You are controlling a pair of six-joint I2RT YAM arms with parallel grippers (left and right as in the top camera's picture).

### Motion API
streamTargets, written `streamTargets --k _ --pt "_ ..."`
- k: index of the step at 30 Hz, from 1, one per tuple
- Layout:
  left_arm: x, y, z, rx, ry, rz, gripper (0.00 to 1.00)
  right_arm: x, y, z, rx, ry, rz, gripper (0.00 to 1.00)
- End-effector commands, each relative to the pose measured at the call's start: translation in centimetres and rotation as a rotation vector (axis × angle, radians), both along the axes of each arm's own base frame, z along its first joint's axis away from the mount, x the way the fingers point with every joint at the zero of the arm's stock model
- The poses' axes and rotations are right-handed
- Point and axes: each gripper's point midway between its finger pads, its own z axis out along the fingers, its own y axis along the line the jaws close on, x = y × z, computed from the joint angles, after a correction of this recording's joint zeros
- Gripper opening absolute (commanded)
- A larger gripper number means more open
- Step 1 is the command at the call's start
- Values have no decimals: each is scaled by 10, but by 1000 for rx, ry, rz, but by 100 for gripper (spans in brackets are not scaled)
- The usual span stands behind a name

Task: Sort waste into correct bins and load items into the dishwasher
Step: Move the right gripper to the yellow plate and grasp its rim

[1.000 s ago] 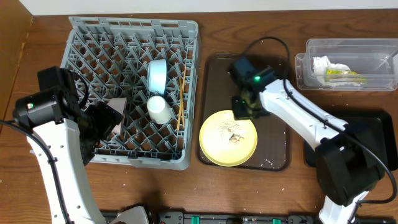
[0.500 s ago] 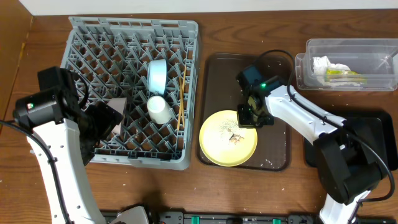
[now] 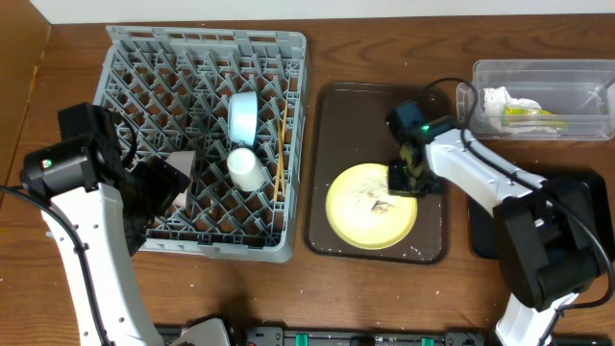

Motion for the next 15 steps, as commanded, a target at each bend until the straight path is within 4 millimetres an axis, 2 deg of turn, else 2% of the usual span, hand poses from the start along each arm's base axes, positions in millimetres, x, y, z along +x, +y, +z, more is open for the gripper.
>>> streamTargets --k 1,6,11,13,15 --pt "-3 3 0 15 10 -5 98 9 -27 1 -94 -31 -76 1" --pt "-3 3 0 15 10 -5 98 18 -37 15 -94 -54 -131 1" --pt "-3 3 0 15 10 -5 98 24 -47 43 -141 -112 -160 1" --pt "-3 3 0 15 10 -5 98 25 -44 56 -125 -138 -168 1" --pt "-3 3 0 15 10 -5 98 24 -31 70 -70 -169 -155 1"
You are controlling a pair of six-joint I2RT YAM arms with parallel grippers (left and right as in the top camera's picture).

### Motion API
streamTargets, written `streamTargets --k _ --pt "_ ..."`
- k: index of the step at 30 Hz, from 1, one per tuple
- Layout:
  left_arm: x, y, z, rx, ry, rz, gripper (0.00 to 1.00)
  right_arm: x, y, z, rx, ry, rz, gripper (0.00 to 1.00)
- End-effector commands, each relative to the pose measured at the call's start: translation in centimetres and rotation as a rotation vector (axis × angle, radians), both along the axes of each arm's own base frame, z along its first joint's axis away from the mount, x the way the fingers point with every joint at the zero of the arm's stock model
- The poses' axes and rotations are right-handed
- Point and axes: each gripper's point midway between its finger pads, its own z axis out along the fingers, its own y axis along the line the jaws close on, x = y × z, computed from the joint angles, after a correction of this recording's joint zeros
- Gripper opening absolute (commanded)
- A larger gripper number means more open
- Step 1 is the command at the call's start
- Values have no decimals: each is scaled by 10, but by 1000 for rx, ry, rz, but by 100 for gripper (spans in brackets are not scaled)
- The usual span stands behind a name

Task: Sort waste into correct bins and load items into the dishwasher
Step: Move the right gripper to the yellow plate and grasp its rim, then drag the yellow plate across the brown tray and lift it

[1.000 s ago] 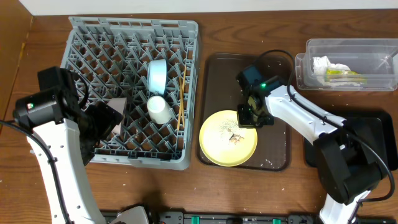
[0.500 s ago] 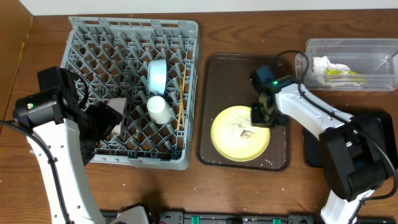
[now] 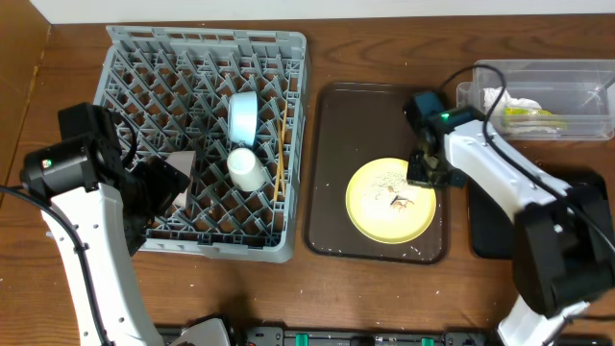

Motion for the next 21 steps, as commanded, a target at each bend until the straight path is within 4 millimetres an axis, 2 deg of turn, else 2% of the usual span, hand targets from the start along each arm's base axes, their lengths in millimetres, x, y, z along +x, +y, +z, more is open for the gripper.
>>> streamTargets --k 1,4,5,6,9,11,12,16,21 --pt "-3 3 0 14 10 -5 98 11 19 44 77 -130 8 1" --pt "-3 3 0 14 10 -5 98 2 60 60 197 -154 173 2" --pt "-3 3 0 14 10 -5 98 -3 75 63 231 -160 242 9" --pt "-3 3 0 14 9 -5 98 -7 88 64 253 -163 302 20" --pt "-3 3 0 14 10 -5 98 -18 115 59 226 -184 395 52" --pt "-3 3 0 14 10 -5 98 -22 128 50 182 -199 418 66" --pt "-3 3 0 14 10 -5 98 -24 135 45 160 -205 424 71" --pt "-3 3 0 14 10 -5 98 -29 149 23 66 -229 427 74" --pt "-3 3 0 14 10 -5 98 -38 162 -4 41 -201 400 62"
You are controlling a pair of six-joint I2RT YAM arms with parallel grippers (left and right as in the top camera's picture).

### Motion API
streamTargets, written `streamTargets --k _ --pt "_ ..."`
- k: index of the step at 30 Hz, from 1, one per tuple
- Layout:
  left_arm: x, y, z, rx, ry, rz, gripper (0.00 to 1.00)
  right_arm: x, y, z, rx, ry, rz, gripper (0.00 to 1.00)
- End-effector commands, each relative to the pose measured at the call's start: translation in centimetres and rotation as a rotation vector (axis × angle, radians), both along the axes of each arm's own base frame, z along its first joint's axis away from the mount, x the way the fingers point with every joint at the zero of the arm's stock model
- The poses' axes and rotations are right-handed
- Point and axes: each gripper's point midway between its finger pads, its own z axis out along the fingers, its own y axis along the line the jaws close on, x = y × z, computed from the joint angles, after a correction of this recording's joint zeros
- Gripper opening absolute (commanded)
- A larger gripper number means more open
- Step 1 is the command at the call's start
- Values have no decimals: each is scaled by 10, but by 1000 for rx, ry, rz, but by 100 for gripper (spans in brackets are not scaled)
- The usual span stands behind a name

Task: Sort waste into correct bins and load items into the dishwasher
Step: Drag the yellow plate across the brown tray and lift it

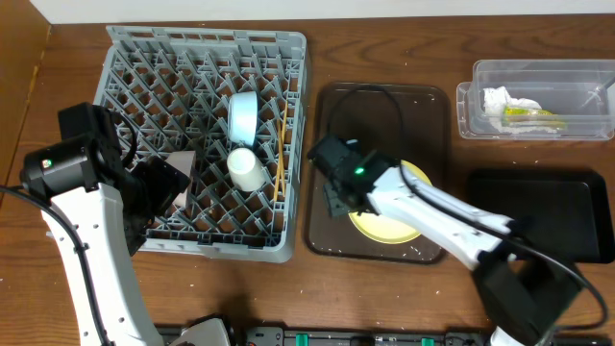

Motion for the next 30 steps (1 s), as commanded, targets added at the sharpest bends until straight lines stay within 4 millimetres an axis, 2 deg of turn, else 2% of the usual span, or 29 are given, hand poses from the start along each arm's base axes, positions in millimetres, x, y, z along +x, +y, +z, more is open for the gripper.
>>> streamTargets --k 1,7,12,16,20,27,29,30 --pt "-3 3 0 15 10 -4 98 1 1 -12 -43 -25 -48 59" --pt "-3 3 0 15 9 -4 98 -10 12 -17 -55 -26 -8 31" --pt "-3 3 0 15 10 -4 98 -15 13 -19 -87 -47 -5 22" --pt "-3 3 0 15 9 -4 98 -15 8 -27 -130 -57 -23 22" --pt "-3 3 0 15 10 -4 98 -17 4 -40 -163 -32 -27 27" --pt "-3 3 0 15 9 -4 98 -20 5 -43 -156 -12 -23 30" --pt "-3 3 0 15 10 -4 98 -23 7 -44 -146 2 -21 25" --pt "-3 3 0 15 10 -4 98 -24 8 -44 -140 11 -19 13"
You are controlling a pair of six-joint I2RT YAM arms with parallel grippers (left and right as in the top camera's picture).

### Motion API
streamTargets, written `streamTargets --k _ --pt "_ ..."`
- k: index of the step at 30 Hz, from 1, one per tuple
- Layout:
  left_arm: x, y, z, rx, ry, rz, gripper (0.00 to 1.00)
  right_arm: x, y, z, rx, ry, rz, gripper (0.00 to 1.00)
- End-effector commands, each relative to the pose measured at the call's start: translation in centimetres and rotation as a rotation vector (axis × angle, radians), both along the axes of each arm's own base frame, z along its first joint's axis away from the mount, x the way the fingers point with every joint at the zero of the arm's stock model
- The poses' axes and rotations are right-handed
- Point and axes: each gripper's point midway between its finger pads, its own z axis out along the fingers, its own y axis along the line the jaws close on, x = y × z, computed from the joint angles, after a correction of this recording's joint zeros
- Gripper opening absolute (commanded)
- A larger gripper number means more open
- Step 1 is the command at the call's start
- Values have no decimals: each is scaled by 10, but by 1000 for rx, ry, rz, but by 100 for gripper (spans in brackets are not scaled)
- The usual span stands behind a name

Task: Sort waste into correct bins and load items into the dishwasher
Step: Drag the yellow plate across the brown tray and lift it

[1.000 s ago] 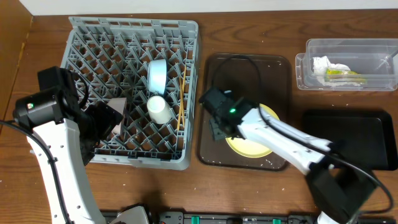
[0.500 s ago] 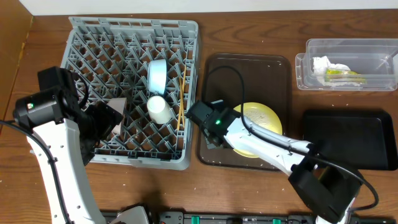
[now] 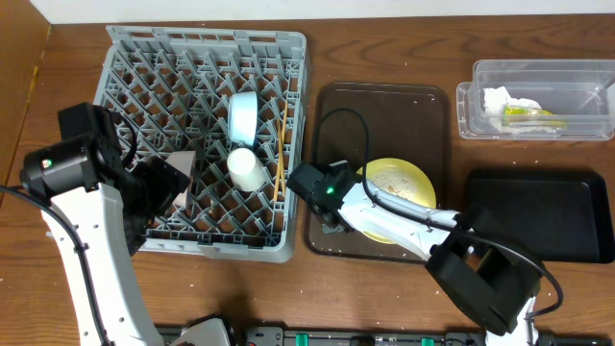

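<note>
A yellow plate (image 3: 404,183) with crumbs lies on the brown tray (image 3: 384,111). My right arm reaches across it, partly covering it. The right gripper (image 3: 325,213) is low at the tray's left edge, beside the grey dish rack (image 3: 144,58); its fingers are hidden under the wrist. The rack holds a pale bowl (image 3: 242,115), a white cup (image 3: 247,168) and chopsticks (image 3: 282,159). My left gripper (image 3: 173,185) hangs over the rack's near left part, and its jaws cannot be made out.
A clear plastic container (image 3: 577,72) with waste scraps stands at the back right. A black tray (image 3: 543,216) lies at the right. The table's front edge runs close below the rack and the brown tray.
My right gripper has shifted a little left and toward me, from the plate's left rim to the tray's left edge. The plate looks unmoved. The left arm is still.
First my right gripper was at the right rim of the plate, which lay mid-tray. Then the plate sat further right with the gripper still at its rim. Later the arm had swung over to the plate's left side, and now it is at the tray's left edge.
</note>
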Motion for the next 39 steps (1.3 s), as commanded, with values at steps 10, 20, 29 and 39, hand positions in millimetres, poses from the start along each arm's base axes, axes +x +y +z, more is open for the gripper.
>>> streamTargets --k 10,20,29,39 --pt "-3 3 0 15 10 -5 98 0 -2 4 -25 -11 -27 1" --pt "-3 3 0 15 10 -5 98 22 -25 49 -200 -123 -24 1" --pt "-3 3 0 15 9 -5 98 33 -22 84 -224 -163 -17 1" --pt "-3 3 0 15 10 -5 98 55 -56 117 -265 -230 -213 1"
